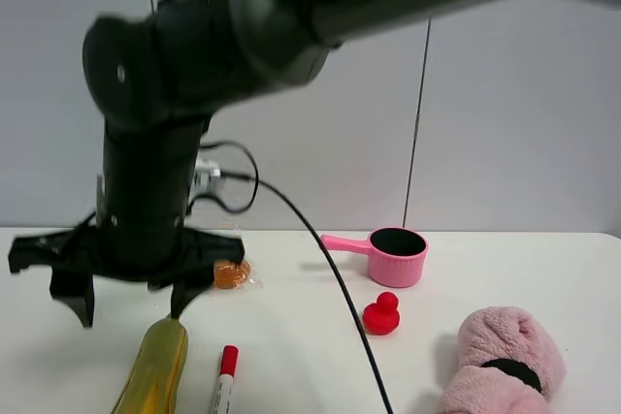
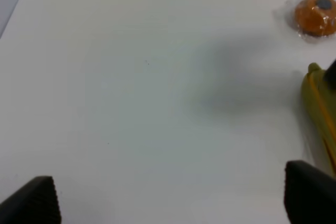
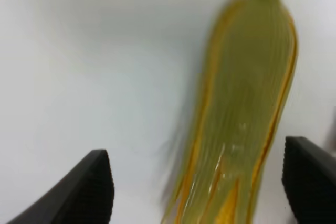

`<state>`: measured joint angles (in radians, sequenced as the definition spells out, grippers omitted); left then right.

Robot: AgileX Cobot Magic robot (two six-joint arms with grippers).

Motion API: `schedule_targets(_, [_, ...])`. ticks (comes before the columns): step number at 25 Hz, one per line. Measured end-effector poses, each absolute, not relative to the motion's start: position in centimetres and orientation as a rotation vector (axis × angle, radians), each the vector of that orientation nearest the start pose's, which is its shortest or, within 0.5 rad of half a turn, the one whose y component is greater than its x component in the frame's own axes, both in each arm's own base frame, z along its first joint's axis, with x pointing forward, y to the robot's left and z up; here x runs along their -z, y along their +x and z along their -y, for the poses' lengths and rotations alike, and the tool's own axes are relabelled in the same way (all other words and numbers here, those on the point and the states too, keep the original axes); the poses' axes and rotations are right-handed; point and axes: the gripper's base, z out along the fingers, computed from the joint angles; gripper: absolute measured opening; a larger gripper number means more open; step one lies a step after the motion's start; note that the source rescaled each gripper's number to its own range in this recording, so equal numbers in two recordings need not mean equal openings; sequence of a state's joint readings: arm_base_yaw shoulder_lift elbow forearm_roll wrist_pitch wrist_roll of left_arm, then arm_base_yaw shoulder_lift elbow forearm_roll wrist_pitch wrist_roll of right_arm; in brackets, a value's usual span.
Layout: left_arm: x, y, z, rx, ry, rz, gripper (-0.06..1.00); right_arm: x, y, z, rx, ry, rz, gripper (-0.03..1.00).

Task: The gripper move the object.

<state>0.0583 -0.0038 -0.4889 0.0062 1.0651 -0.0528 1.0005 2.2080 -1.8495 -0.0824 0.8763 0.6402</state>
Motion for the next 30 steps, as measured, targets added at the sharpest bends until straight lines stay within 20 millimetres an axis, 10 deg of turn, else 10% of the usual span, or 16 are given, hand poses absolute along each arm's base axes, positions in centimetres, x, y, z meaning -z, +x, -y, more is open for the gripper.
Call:
schedule_targets(7, [-27.4, -0.4, 0.0, -0.011, -0.114, -2.053, 1.0, -33.9, 24.8, -35.1, -0.26, -0.826, -2.354, 0.81])
schedule_targets(15, [-27.4, -0.4, 0.0, -0.011, -0.114, -2.053, 1.0, -43.7, 20.5, -26.6, -0.236, -0.741, -2.293, 0.9])
schedule_targets(21, [-27.4, -0.4, 0.0, -0.011, -0.114, -2.053, 1.0, -45.6, 19.3, -20.4, -0.218, -0.521, -2.294, 0.9])
schedule_targets(30, [-27.4, -0.4, 0.0, -0.011, -0.113, -2.053, 1.0, -40.4, 17.3, -11.5, -0.027, -0.516, -2.431, 0.9])
